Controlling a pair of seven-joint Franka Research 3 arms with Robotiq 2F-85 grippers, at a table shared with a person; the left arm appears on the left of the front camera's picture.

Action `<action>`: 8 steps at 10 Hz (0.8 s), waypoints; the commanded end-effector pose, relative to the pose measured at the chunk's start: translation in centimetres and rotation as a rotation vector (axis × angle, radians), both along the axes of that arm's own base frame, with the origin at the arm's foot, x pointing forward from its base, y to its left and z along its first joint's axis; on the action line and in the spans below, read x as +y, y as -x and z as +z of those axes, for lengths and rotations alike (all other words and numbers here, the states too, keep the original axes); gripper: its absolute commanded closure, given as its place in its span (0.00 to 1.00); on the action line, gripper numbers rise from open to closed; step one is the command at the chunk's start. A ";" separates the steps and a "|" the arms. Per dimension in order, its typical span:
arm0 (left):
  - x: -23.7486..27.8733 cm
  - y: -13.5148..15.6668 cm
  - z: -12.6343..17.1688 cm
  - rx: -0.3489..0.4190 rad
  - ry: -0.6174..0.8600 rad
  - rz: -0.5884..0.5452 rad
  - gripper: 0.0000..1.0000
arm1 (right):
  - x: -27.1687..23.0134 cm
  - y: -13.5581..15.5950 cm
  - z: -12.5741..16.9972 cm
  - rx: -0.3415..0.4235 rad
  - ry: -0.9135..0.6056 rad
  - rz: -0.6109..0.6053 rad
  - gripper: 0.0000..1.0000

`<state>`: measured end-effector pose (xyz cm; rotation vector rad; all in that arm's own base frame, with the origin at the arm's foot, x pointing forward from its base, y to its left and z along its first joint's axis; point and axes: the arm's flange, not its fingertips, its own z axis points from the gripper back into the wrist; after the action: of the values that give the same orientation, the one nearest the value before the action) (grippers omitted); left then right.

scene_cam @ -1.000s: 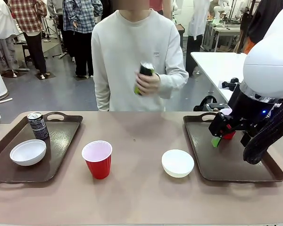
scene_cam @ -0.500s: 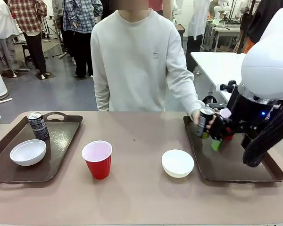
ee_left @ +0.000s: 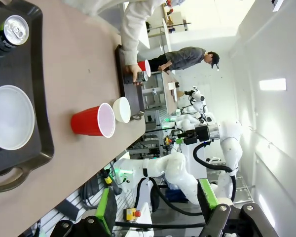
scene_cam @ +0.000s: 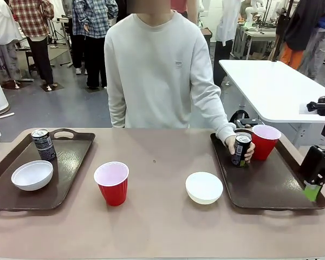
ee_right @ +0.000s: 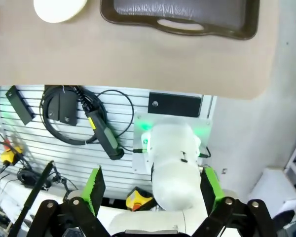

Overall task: Prepare tableware on both trays.
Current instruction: Pick up a Picnic Bowl from the table and place it on a Handle tray.

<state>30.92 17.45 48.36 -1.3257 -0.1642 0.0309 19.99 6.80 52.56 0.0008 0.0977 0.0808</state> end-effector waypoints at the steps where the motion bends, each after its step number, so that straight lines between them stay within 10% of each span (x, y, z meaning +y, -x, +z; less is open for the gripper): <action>1: 0.1 0.0 0.4 -0.001 0.015 0.003 0.13 | 0.0 -0.1 -5.4 0.024 0.011 0.024 0.00; 8: 0.1 0.0 0.4 -0.001 0.015 0.003 0.13 | 9.3 -9.8 -6.4 -0.167 -0.041 -0.066 0.00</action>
<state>30.93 17.45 48.38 -1.3252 -0.1642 0.0305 28.40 14.50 47.92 0.0524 -0.0557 0.0301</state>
